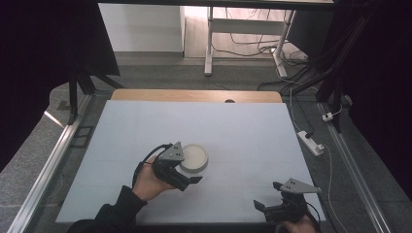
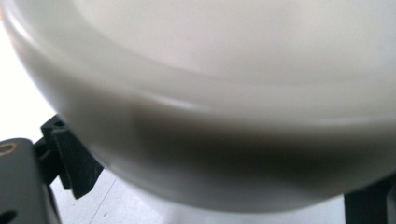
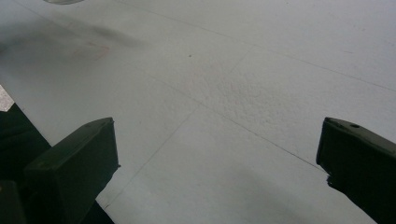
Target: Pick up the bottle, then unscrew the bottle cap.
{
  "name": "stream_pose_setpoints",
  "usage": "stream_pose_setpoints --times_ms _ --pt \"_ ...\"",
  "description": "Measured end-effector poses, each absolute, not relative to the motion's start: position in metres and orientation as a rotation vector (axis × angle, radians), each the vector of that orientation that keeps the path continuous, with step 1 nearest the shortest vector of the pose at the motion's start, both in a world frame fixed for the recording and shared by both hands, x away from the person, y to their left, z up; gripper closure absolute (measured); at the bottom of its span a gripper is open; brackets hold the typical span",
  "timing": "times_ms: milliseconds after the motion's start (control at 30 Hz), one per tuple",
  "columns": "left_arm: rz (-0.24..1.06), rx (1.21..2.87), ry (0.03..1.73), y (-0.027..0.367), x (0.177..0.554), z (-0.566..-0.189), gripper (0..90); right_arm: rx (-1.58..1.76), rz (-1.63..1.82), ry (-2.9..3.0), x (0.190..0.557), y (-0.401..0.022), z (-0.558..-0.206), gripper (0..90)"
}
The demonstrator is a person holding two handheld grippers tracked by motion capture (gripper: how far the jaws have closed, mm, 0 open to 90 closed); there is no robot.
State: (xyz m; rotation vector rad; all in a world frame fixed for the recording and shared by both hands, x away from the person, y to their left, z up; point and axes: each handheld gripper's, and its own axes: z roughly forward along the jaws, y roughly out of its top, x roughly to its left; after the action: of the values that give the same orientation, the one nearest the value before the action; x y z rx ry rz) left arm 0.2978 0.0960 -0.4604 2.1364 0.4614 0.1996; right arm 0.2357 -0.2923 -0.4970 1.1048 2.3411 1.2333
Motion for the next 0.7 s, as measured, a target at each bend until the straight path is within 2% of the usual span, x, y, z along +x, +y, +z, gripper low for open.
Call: stream_pose_setpoints --times_ms 700 --pt "0.185 2.131 0.463 0.0977 0.2979 -0.4589 7.6 1.096 1.249 2.324 0.2353 -0.2917 -0.4945 0.0"
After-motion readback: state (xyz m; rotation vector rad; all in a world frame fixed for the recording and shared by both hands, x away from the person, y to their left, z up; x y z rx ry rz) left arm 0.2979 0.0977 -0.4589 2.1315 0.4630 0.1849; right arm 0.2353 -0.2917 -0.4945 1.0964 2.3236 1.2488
